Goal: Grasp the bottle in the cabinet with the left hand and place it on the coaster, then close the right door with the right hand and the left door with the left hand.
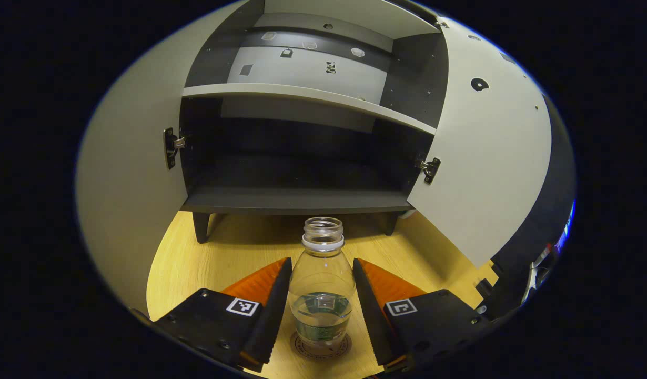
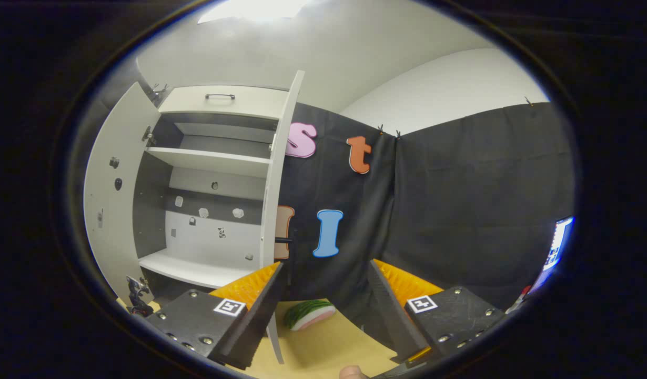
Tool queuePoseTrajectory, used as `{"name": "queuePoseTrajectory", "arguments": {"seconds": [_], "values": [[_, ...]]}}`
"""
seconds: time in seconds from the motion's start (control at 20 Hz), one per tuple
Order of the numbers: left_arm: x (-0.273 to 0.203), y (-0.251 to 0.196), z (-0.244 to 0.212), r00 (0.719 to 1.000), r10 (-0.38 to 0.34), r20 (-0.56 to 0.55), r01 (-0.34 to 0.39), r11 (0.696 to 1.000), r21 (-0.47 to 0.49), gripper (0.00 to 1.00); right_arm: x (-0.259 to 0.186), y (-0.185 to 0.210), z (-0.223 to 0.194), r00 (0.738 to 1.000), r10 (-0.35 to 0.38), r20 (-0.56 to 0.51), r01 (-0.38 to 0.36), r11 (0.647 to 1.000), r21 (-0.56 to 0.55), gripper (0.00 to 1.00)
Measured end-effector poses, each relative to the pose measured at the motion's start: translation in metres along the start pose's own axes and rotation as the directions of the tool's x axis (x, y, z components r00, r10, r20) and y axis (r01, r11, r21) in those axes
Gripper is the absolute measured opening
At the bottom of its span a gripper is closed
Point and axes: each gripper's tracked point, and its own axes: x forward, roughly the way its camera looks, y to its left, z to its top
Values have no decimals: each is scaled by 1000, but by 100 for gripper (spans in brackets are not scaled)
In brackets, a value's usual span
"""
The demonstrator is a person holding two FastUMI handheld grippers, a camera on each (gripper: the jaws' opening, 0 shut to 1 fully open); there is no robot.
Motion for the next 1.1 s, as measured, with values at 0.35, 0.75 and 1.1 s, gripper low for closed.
{"name": "queuePoseTrajectory", "arguments": {"seconds": [0.35, 0.75, 1.1], "values": [[-26, -8, -9, 999, -14, 38, 13, 999, 46, 73, 0, 12, -6, 999, 36, -11, -37, 999, -14, 99], [-47, -14, -20, 1000, -16, 17, 15, 998, 65, 73, -5, 12, -10, 998, 53, -16, -53, 999, -2, 96], [-54, -18, -26, 1000, -6, -9, 7, 996, 88, 77, -6, 9, -15, 998, 50, -22, -50, 999, 5, 96]]}}
